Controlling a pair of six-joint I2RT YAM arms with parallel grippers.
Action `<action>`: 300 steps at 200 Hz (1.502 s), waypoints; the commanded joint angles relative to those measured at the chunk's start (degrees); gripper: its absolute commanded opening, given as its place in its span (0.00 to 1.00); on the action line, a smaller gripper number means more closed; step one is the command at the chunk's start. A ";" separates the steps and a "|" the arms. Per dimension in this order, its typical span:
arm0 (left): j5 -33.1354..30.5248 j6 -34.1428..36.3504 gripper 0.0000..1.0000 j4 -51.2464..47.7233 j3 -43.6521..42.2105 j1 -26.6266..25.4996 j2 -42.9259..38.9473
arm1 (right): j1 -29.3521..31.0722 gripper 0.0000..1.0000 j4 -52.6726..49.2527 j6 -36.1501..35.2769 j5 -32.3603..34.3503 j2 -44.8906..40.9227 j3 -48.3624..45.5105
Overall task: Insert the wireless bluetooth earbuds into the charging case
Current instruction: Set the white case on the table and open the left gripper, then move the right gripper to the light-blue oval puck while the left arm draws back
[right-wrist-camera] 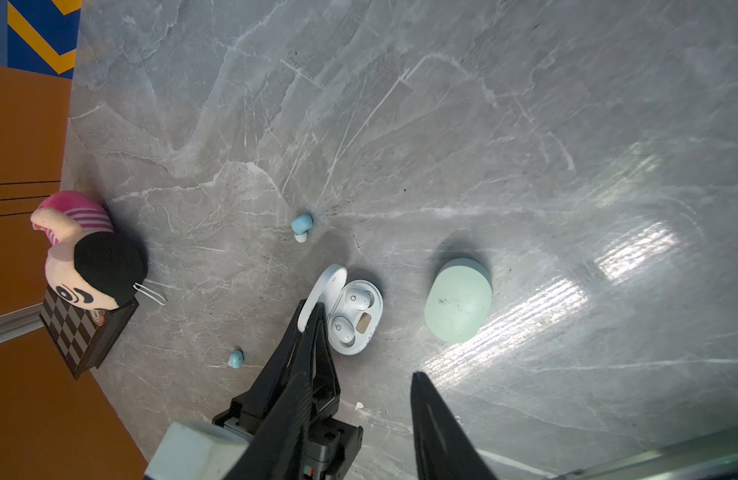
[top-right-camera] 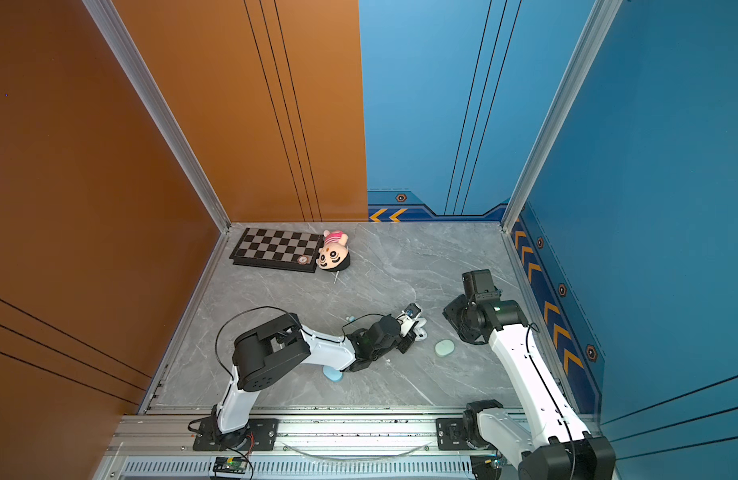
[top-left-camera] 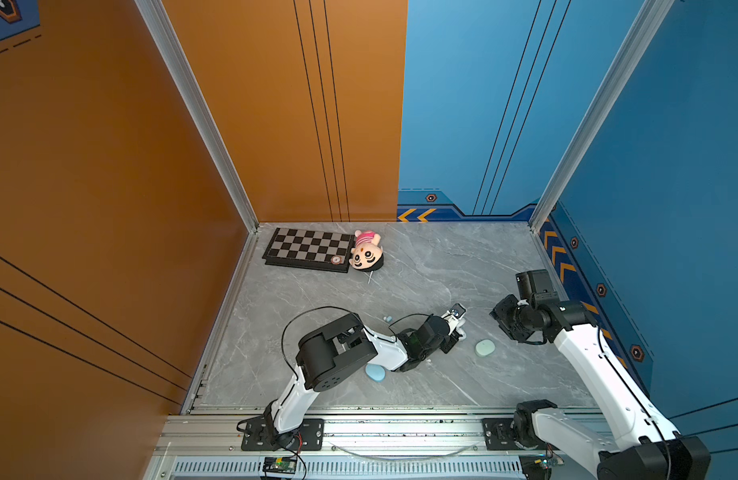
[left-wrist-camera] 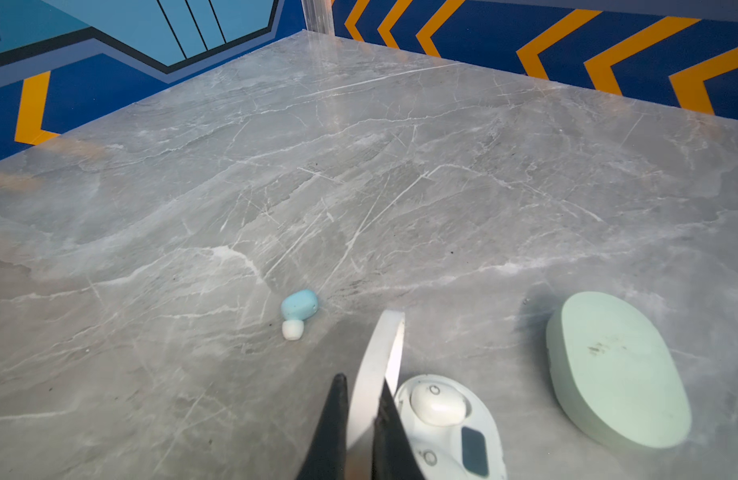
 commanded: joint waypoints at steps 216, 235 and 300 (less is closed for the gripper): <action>7.70 -11.71 0.98 -8.09 -18.87 1.94 -35.58 | 1.71 0.83 1.24 -14.46 -0.87 3.28 2.05; 7.57 -14.74 0.98 -14.27 -21.22 2.03 -44.05 | 3.32 0.87 3.02 -14.29 -1.23 5.92 2.27; -14.73 -32.06 0.98 -49.85 -17.20 5.40 -57.91 | 8.95 0.89 7.63 -14.62 0.33 17.79 4.73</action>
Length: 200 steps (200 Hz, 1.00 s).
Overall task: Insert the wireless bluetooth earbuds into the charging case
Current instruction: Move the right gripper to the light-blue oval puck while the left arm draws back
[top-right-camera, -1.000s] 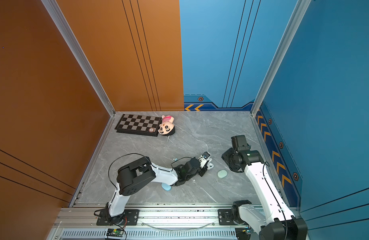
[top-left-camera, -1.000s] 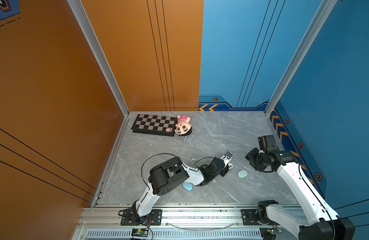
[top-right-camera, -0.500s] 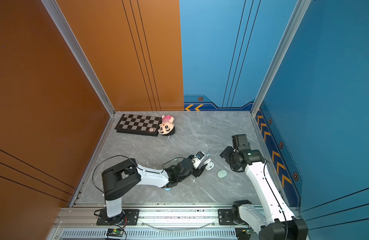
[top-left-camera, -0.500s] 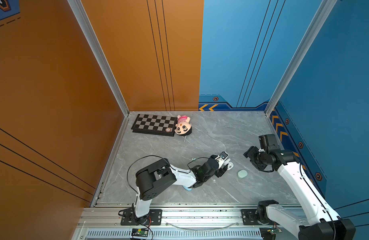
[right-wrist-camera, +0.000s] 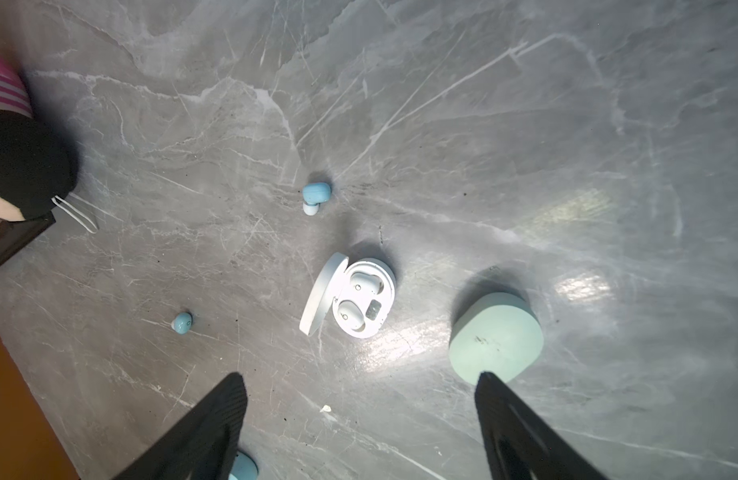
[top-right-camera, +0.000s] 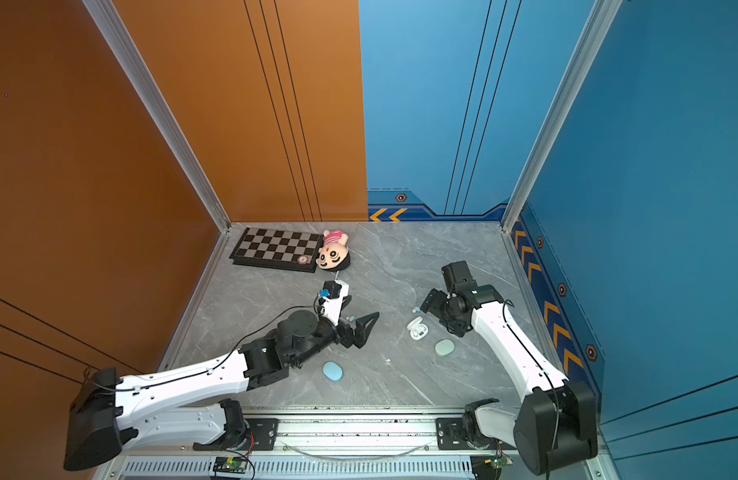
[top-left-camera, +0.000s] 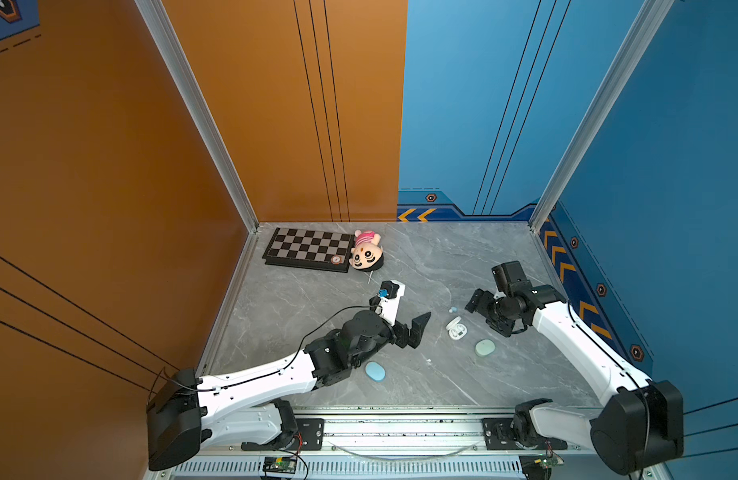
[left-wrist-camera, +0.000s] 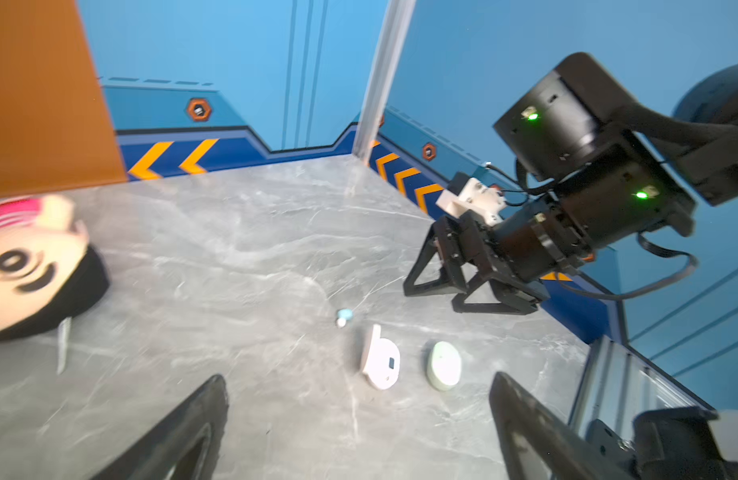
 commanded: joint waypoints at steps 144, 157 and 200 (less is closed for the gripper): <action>-14.29 -19.69 0.98 -22.35 -6.21 4.86 -12.41 | 5.65 0.82 3.49 -3.58 6.49 15.49 0.88; -14.46 -19.01 0.98 -22.57 -5.71 5.25 -12.03 | 5.48 0.82 3.44 -3.66 6.51 14.97 -0.43; -13.58 -17.79 0.98 -24.03 -4.80 6.87 -11.79 | 4.26 0.81 3.59 -4.17 6.27 11.86 -3.88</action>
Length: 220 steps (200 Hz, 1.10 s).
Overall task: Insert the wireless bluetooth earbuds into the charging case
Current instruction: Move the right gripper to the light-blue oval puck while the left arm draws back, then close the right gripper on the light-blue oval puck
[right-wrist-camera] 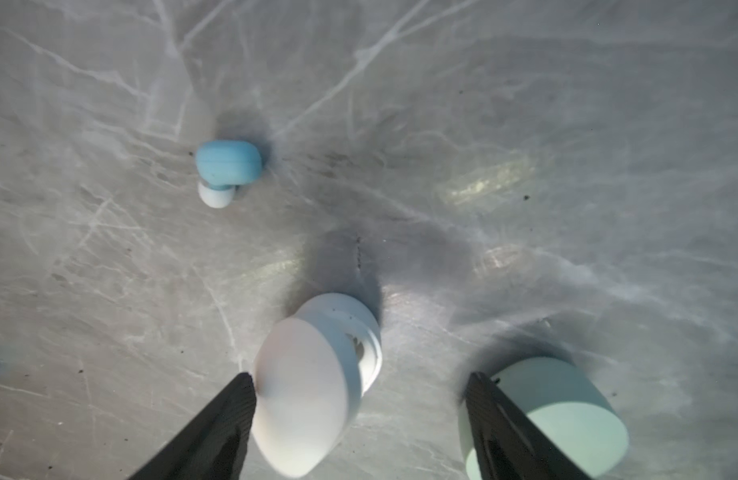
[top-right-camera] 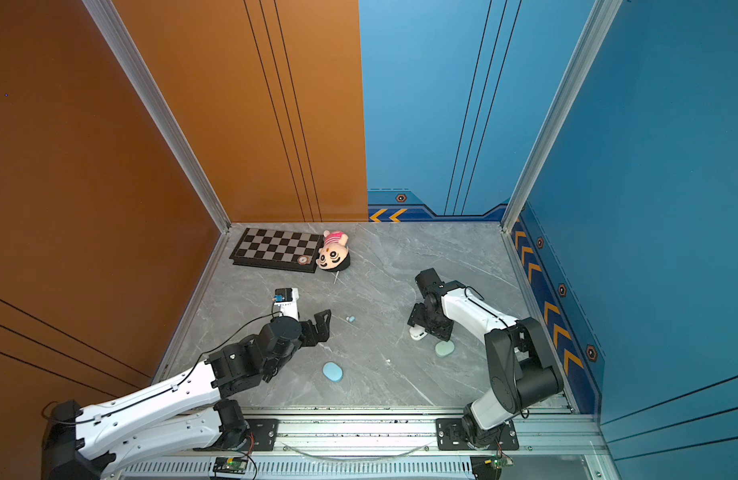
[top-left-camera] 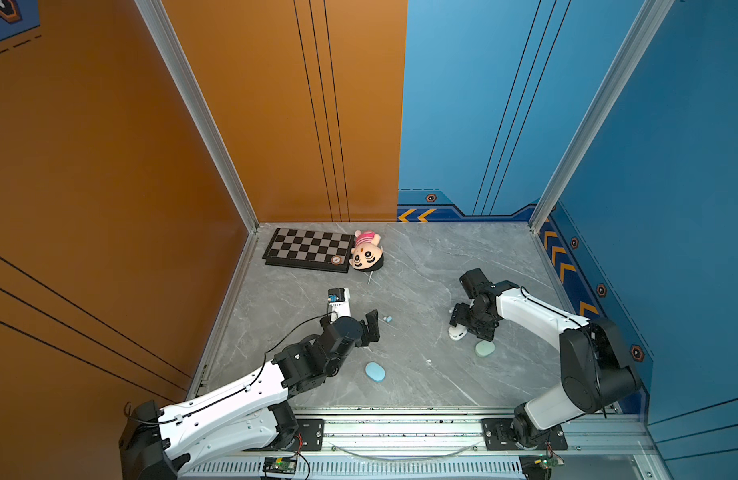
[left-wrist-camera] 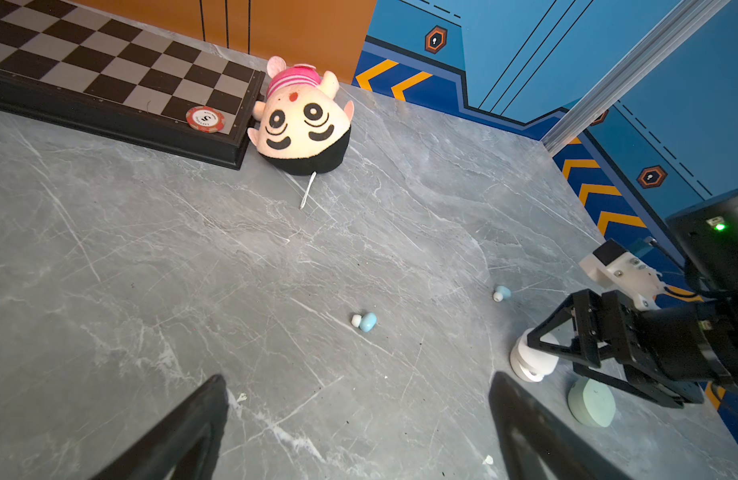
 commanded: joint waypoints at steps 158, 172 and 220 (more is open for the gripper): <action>16.68 15.36 0.98 -17.08 -0.27 16.19 -23.77 | 42.77 0.70 25.81 -46.56 -7.54 -4.21 -4.31; 16.48 15.37 0.98 -17.69 -0.88 16.14 -26.09 | 44.36 0.73 25.88 -47.82 -6.63 -1.67 -2.86; 17.36 16.02 0.98 -18.87 -1.04 16.16 -28.58 | 46.75 0.75 27.02 -47.67 -2.29 4.97 1.23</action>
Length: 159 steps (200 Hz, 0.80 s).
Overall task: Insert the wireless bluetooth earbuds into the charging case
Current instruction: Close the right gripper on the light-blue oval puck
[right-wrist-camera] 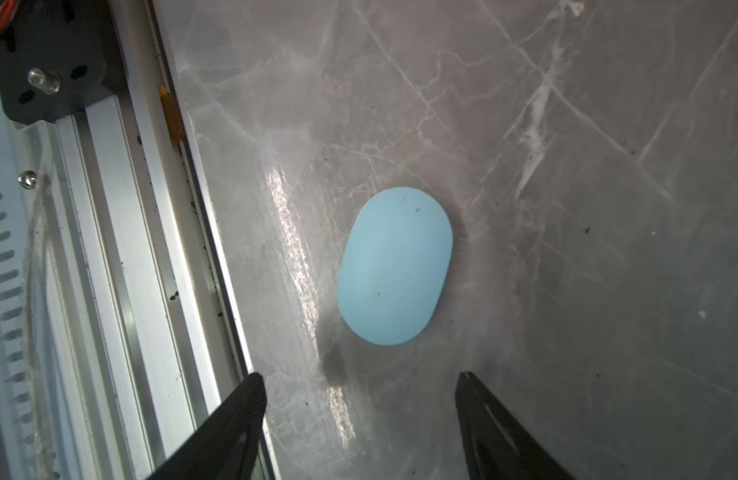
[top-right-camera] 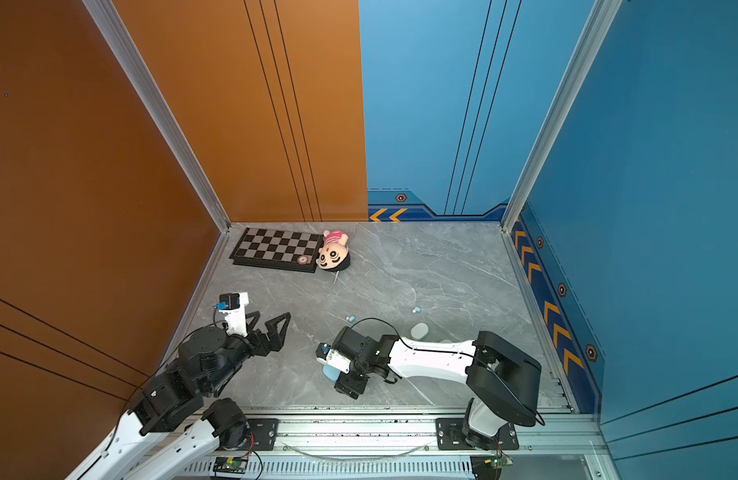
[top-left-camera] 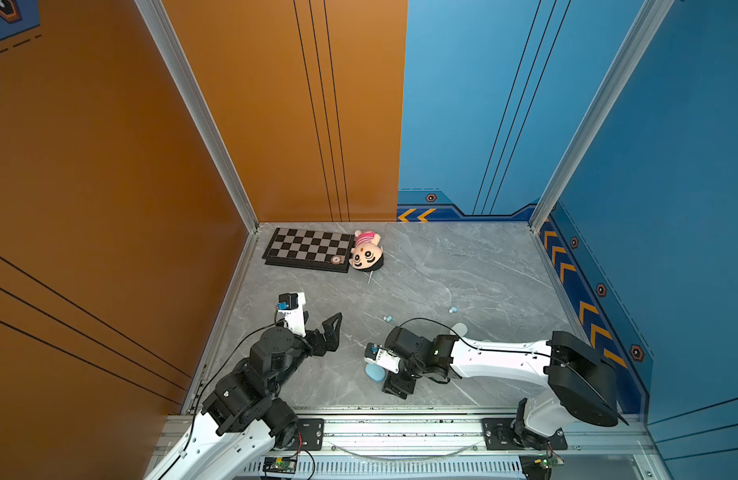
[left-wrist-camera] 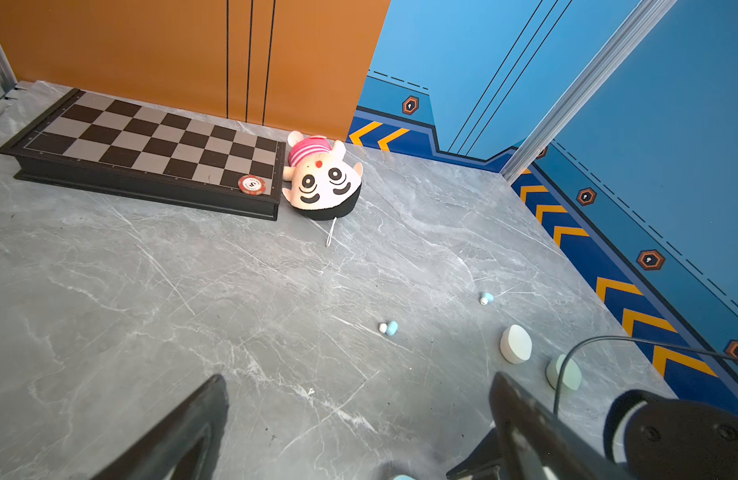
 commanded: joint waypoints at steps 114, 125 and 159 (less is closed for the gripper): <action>2.82 3.29 0.99 -2.55 -0.35 0.49 -0.92 | 0.76 0.33 1.77 2.26 7.15 9.02 7.64; 2.85 3.29 0.98 -2.54 -0.37 0.58 -0.63 | 0.68 0.29 1.76 2.26 7.27 8.38 7.40; 4.80 4.94 0.97 -1.78 0.09 0.58 0.22 | -0.91 0.24 3.00 1.52 3.77 2.27 4.26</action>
